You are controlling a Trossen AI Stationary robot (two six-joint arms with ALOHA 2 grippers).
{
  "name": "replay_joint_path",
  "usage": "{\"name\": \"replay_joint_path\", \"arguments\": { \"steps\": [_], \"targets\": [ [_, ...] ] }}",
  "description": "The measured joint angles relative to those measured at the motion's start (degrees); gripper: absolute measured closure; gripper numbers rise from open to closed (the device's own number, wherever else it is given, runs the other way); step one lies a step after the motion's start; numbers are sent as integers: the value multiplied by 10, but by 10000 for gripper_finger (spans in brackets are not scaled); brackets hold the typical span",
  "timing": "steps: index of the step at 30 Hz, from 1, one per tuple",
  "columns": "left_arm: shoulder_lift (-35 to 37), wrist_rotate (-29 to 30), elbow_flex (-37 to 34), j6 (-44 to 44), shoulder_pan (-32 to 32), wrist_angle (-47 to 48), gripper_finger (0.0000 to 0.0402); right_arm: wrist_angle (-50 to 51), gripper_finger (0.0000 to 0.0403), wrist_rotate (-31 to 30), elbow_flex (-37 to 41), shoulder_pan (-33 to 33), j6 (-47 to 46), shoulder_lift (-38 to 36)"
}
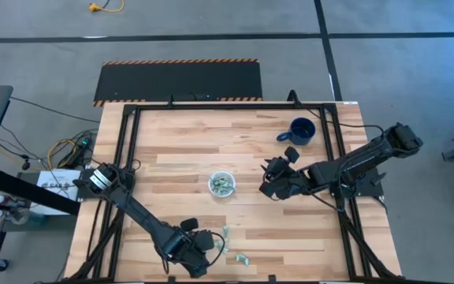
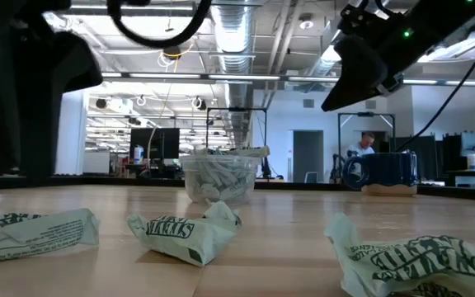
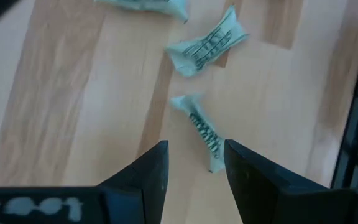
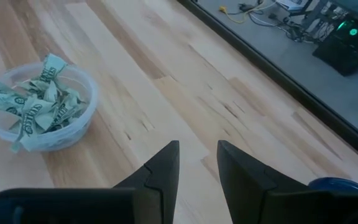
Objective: Pick and place items into bin
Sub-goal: Put the stevia packet into the transparent bin
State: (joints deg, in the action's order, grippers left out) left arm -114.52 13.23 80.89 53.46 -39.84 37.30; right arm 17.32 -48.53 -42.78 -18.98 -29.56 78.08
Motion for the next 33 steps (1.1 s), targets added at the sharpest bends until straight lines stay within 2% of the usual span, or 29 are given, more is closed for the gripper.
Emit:
{"name": "replay_joint_path", "arguments": {
  "steps": [11, 17, 25, 29, 33],
  "targets": [
    [-15, 11, -4, 4, -14, -23, 258, -5, 301, 4, 0, -1, -4, 0],
    [-43, -18, -1, 7, -13, -44, 258, -13, 301, 4, 0, -4, -4, 0],
    [-45, -7, 0, 20, -13, -38, 259, -16, 301, 4, 0, -14, -4, 0],
    [-46, -3, 0, 21, -13, -34, 284, -16, 301, 5, 0, -16, -4, 0],
    [-46, -3, 0, 21, -13, -31, 337, -16, 301, 5, 0, -16, -4, 0]
  ]
}}
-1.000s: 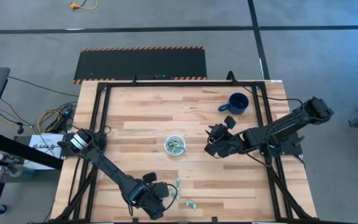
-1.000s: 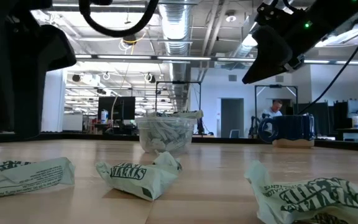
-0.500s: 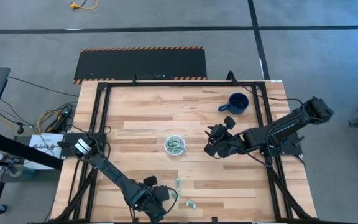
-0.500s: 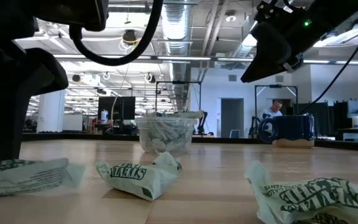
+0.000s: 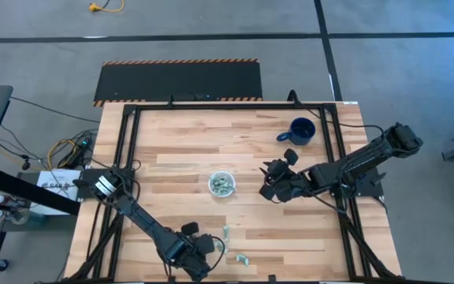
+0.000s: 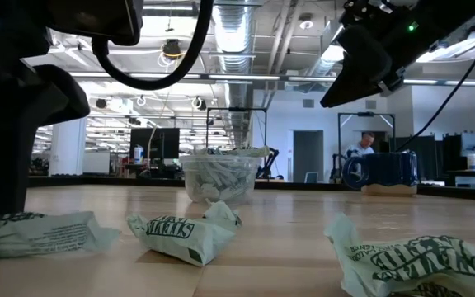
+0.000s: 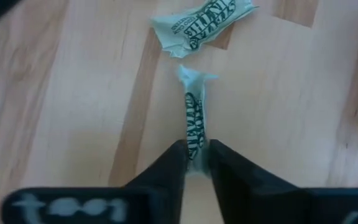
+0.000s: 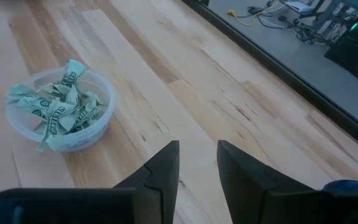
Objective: Pick and place items into bin
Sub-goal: Put the stevia packet into the transparent bin
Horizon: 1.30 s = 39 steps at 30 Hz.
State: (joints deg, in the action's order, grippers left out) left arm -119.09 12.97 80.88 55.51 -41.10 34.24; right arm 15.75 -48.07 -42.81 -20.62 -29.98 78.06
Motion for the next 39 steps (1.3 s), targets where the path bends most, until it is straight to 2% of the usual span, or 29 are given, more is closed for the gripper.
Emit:
{"name": "replay_joint_path", "arguments": {
  "steps": [4, 7, 10, 13, 18, 21, 24, 31, 35, 39],
  "targets": [
    [0, 2, 0, -15, 0, 2, 390, 0, 301, 0, 0, 0, 0, 0],
    [6, -4, 0, -34, 0, 11, 393, 0, 301, 0, 0, 0, 0, 0],
    [27, 16, 15, -41, 0, 74, 396, 0, 301, 0, 0, 0, 0, 0],
    [64, 81, 37, -64, 2, 140, 398, 0, 301, 0, 0, 0, 0, 0],
    [135, 234, 45, -133, 25, 200, 399, -4, 301, 0, 0, 0, 0, 0],
    [172, 266, 44, -184, 62, 203, 400, -8, 301, 0, 0, 0, 0, 0],
    [191, 242, 44, -241, 118, 203, 400, -12, 301, 1, 0, 0, 0, 0],
    [185, 106, 43, -357, 270, 205, 401, -10, 301, 1, 0, -11, 0, 0],
    [186, 70, 43, -393, 327, 203, 401, -4, 301, 1, 0, -23, 0, 0],
    [186, -8, 39, -412, 365, 194, 401, 6, 301, 0, 0, -30, 0, 0]
  ]
}}
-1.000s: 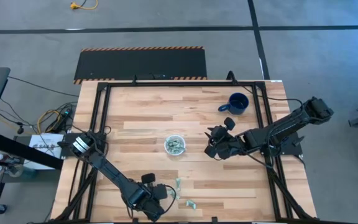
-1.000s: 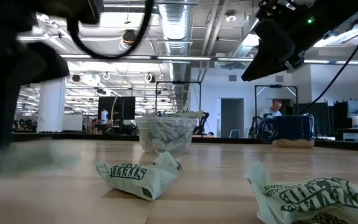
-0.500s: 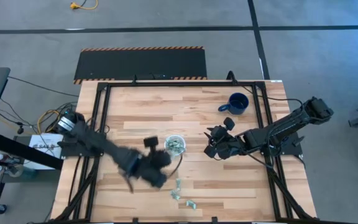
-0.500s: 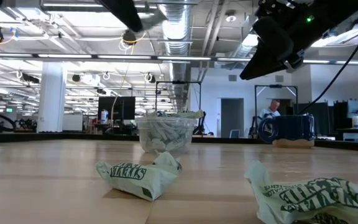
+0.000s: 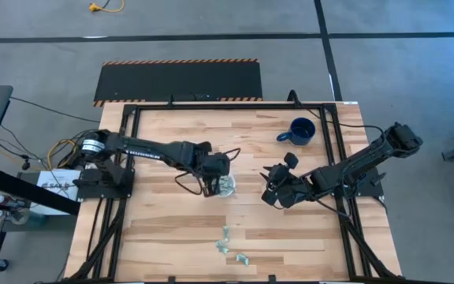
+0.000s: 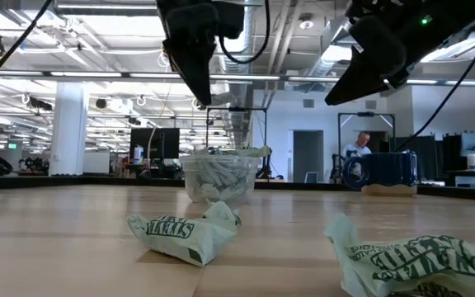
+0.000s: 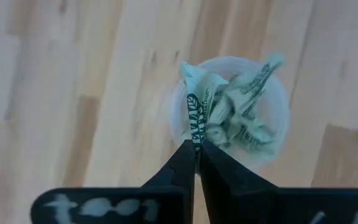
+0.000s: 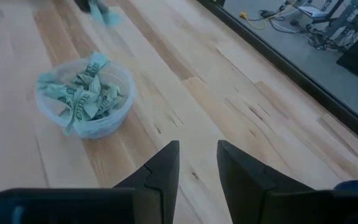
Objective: Pick and place items into bin
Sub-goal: Put the stevia packet into the transparent bin
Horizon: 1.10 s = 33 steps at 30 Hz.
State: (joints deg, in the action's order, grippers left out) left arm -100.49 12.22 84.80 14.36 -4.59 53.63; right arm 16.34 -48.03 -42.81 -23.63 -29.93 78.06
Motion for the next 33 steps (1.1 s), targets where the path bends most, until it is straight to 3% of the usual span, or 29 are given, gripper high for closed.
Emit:
{"name": "replay_joint_path", "arguments": {
  "steps": [7, 17, 26, 33],
  "targets": [
    [0, -63, -58, -16, 24, -75, 401, -1, 301, 0, 0, 0, 0, 0],
    [0, -77, -139, -3, 24, -148, 401, -1, 301, -1, 0, 1, 0, 0],
    [0, -70, -150, -4, 25, -183, 401, -5, 301, -1, 0, 1, 0, 0],
    [0, -84, -150, -3, 24, -190, 354, -6, 301, 0, 0, 1, 0, 0]
  ]
}}
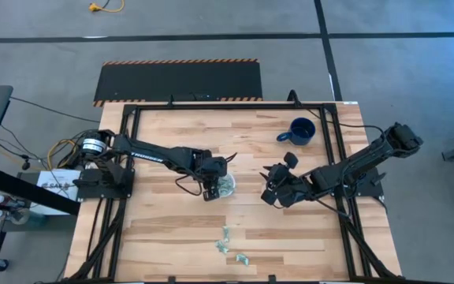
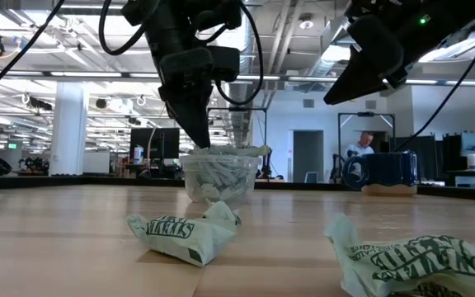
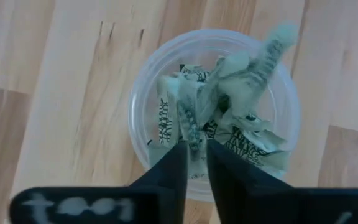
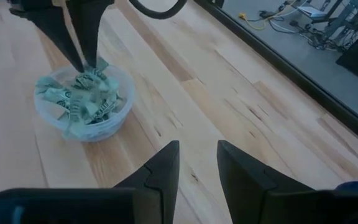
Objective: Pick and place items into bin
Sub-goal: Put the stevia packet into the transparent bin
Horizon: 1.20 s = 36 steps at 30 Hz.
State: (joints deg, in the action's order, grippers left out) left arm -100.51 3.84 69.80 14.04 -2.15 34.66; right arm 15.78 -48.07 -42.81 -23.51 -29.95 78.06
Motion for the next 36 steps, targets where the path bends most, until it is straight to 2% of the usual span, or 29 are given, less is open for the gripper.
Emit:
{"name": "replay_joint_path", "arguments": {
  "steps": [3, 7, 14, 16, 22, 25, 31, 36],
  "targets": [
    [0, 0, 0, 0, 0, 1, 322, -1, 301, 22, 0, -4, 0, 0],
    [0, 0, 7, -5, 0, 16, 287, -25, 301, 112, 0, -21, 9, 0],
    [23, 0, 48, 11, -9, 71, 261, -196, 301, 193, -3, -35, 117, 76],
    [36, -1, 50, 21, -21, 83, 260, -210, 301, 213, 0, -32, 134, 103],
    [58, 21, 50, 47, -99, 79, 260, -197, 301, 192, 0, -32, 136, 132],
    [53, 33, 50, 40, -153, 32, 260, -188, 301, 190, 0, -32, 135, 123],
    [13, 74, 50, -69, -240, -73, 260, -164, 301, 164, -1, -34, 135, 96],
    [-42, 60, 50, -149, -260, -168, 260, -158, 301, 146, 0, -34, 135, 90]
  ]
}}
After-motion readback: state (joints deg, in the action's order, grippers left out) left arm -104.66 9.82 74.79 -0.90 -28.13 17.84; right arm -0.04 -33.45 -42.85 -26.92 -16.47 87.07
